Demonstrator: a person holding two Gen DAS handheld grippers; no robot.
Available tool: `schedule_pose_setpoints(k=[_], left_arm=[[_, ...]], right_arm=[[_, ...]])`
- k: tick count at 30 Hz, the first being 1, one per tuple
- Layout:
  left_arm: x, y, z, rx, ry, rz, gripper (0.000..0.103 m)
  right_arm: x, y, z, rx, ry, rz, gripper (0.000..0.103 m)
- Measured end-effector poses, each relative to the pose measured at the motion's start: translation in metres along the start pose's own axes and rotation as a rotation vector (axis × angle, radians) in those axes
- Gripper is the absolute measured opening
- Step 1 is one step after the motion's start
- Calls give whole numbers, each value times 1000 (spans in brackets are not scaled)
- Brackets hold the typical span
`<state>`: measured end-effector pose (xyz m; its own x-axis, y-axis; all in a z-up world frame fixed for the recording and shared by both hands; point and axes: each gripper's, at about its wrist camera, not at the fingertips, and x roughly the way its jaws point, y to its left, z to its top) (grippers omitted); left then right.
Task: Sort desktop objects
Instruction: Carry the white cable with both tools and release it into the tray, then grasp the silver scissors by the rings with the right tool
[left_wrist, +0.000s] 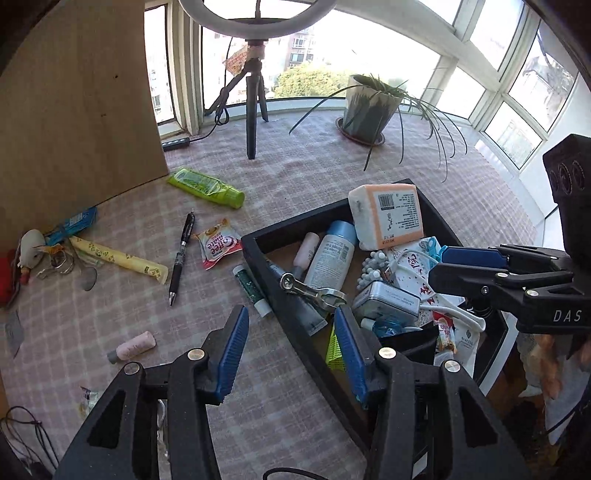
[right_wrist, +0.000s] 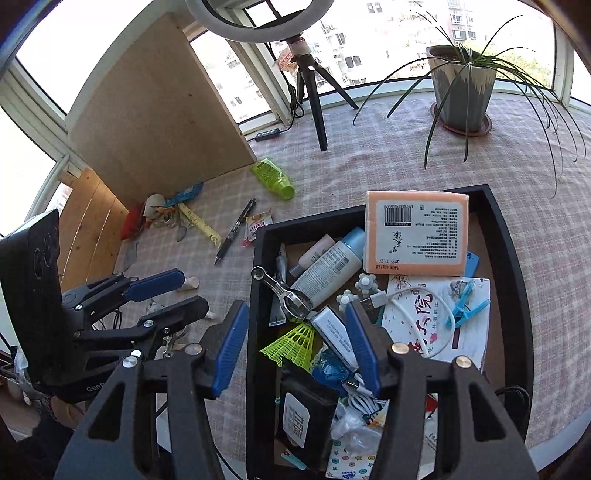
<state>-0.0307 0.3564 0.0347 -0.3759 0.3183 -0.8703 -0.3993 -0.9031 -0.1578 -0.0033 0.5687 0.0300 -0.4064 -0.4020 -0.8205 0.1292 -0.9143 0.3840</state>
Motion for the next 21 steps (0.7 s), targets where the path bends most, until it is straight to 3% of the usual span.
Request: schedule_pose_setpoints(k=[7, 11, 16, 21], left_arm=[[-14, 92, -45, -201, 24, 102, 46], [-15, 134, -79, -318, 62, 121, 46], [-6, 157, -116, -397, 102, 122, 46], [6, 156, -137, -384, 139, 100, 46]], right_arm=[[30, 50, -9, -86, 65, 75, 55], [55, 81, -18, -152, 117, 113, 57], [92, 112, -34, -179, 203, 165, 57], [128, 131, -46, -126, 274, 213, 57]])
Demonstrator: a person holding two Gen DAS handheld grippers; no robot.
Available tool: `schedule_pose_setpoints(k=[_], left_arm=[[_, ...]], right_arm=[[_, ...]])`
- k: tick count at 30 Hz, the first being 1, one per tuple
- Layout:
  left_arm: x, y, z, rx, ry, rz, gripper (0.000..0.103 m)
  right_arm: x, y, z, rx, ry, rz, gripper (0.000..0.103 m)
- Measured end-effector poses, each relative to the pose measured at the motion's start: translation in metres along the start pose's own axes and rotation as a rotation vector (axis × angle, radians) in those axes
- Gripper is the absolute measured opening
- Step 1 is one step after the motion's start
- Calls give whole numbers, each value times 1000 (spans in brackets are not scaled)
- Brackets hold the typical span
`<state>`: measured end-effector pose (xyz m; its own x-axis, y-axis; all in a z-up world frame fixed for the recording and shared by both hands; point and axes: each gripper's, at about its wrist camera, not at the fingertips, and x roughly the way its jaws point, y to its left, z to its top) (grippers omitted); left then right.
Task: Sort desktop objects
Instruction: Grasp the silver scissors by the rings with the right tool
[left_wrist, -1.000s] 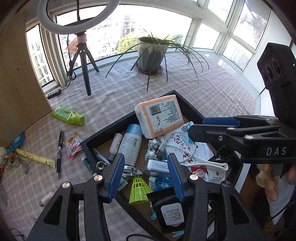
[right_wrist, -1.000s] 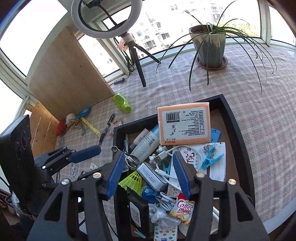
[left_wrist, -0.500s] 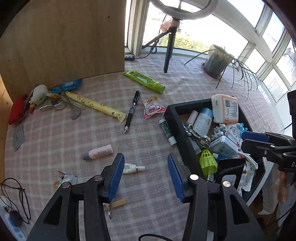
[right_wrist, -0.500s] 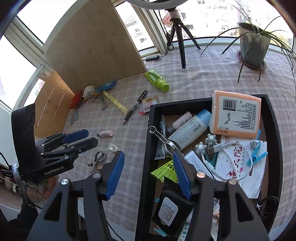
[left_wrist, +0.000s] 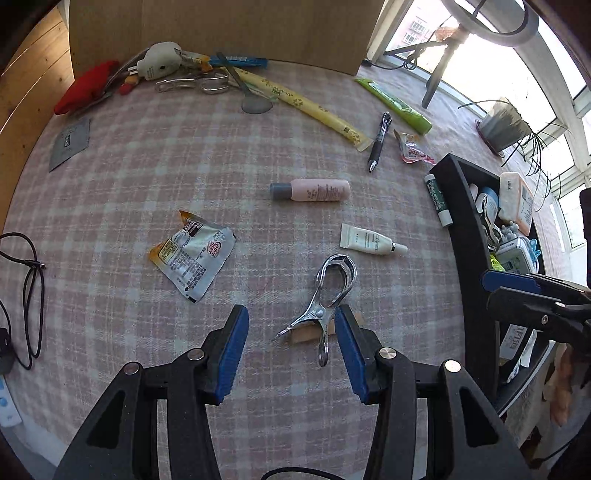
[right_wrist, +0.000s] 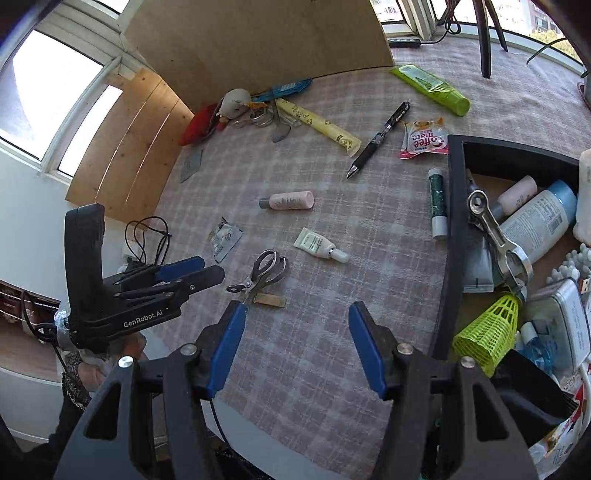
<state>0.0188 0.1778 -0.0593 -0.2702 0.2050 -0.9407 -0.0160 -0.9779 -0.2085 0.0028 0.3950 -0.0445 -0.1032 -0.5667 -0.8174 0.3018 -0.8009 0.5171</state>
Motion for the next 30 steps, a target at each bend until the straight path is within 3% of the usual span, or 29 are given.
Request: schedule_pose_setpoints(k=[4, 10, 18, 30], left_arm=[[10, -2, -5, 25, 6, -12, 53], [25, -2, -4, 41, 7, -18, 54], [37, 2, -3, 34, 2, -72, 51], [44, -6, -1, 57, -1, -134, 23]], right_arm=[[27, 3, 4, 60, 25, 26, 57], [65, 7, 12, 161, 52, 98, 57], [101, 14, 16, 211, 82, 85, 49], [120, 19, 16, 254, 81, 116, 36]])
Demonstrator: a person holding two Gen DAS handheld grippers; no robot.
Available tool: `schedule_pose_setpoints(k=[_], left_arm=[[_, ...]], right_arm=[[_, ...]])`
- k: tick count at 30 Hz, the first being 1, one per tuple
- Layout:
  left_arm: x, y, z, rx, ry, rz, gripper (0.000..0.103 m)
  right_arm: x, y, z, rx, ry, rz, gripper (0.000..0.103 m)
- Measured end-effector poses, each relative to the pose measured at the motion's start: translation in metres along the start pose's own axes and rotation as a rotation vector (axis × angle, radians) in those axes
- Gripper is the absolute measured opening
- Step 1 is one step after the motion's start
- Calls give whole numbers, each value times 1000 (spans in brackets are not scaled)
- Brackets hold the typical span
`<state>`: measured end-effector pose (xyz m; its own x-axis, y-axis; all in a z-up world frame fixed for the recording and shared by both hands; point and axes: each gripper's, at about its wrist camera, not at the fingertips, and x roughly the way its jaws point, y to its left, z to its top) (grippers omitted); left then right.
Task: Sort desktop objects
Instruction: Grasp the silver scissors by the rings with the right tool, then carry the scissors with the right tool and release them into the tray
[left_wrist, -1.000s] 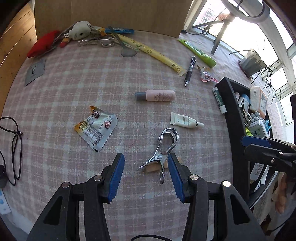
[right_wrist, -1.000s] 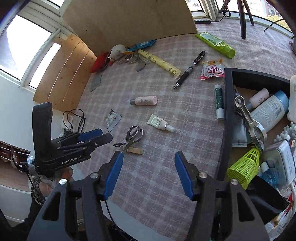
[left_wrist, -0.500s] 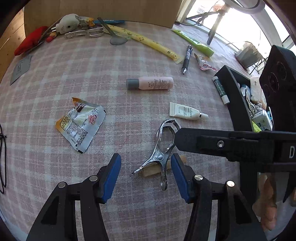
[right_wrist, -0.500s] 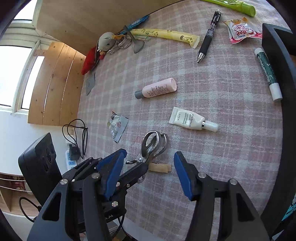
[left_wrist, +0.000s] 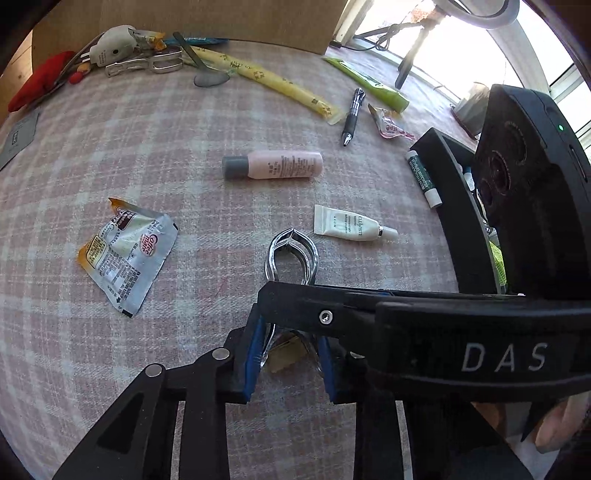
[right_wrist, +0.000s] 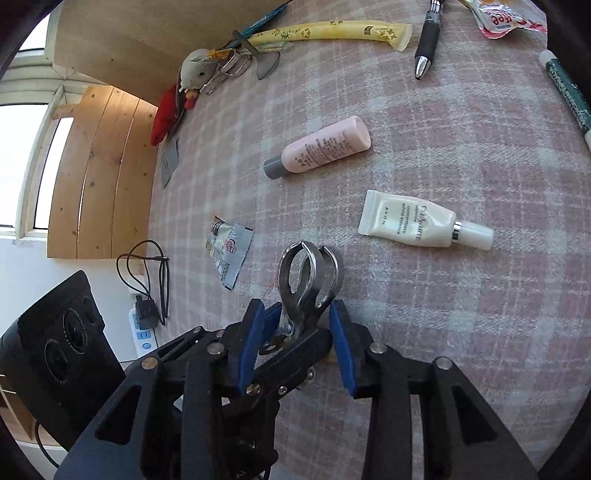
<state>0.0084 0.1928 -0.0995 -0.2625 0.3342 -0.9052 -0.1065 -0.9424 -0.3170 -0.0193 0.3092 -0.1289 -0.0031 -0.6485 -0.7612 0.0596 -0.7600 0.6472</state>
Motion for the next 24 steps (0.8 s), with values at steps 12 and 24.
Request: schedule_pose_setpoints(k=[12, 24], left_arm=[[-23, -22, 5, 11, -48, -48, 20], [-42, -115, 20, 142, -97, -94, 20]], right_arm=[[-35, -2, -3, 7, -71, 43, 32], [-126, -30, -14, 25, -210, 56, 32]])
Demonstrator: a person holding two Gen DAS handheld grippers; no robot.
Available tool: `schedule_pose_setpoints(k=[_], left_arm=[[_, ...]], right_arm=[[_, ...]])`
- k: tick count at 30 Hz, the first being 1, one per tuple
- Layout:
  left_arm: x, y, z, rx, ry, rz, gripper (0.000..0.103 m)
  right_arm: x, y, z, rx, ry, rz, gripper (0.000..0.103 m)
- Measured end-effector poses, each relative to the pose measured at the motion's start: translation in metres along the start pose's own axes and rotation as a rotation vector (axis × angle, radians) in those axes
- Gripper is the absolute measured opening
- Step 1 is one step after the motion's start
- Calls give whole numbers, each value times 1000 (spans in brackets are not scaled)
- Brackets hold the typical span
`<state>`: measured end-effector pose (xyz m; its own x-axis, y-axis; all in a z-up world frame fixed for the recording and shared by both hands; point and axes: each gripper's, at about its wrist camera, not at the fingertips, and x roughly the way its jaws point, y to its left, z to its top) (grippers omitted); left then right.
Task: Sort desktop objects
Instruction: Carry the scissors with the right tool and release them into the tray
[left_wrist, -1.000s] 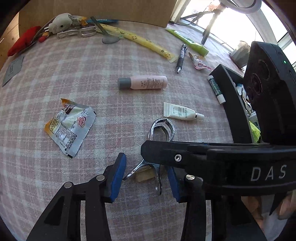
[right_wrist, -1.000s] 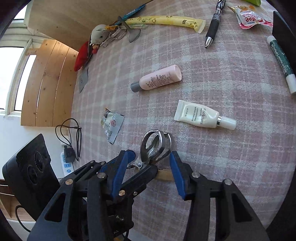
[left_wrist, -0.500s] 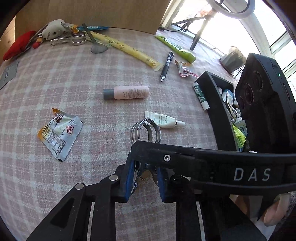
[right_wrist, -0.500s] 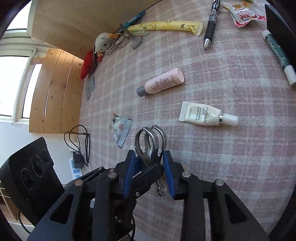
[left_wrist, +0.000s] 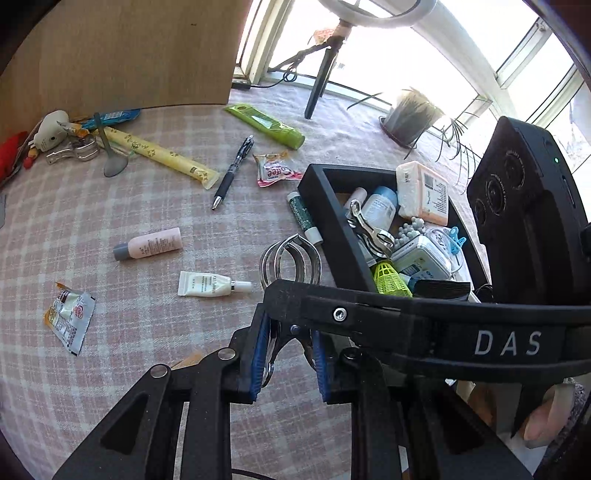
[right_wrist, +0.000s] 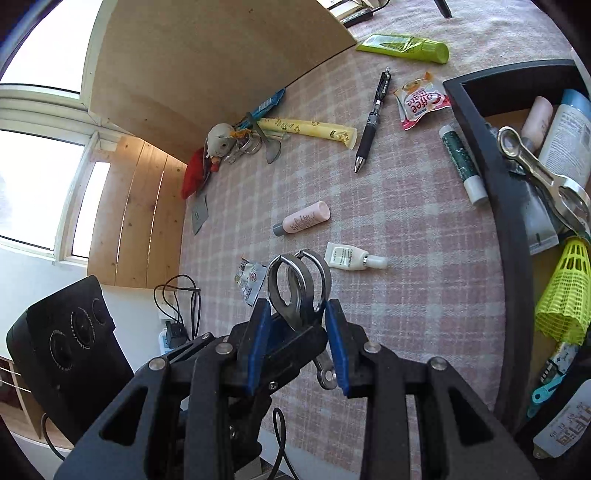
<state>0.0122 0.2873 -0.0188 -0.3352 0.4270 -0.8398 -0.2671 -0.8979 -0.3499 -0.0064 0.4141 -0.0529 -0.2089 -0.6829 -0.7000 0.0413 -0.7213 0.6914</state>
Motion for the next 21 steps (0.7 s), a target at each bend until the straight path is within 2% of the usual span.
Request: schedule_pose_setpoints(k=[12, 21], left_arm=[[29, -126, 24, 191, 14, -108, 20], [48, -193, 29, 291, 37, -160, 20]], right_arm=[[-122, -69, -6, 97, -194, -71, 32], [-182, -115, -16, 164, -285, -111, 32]])
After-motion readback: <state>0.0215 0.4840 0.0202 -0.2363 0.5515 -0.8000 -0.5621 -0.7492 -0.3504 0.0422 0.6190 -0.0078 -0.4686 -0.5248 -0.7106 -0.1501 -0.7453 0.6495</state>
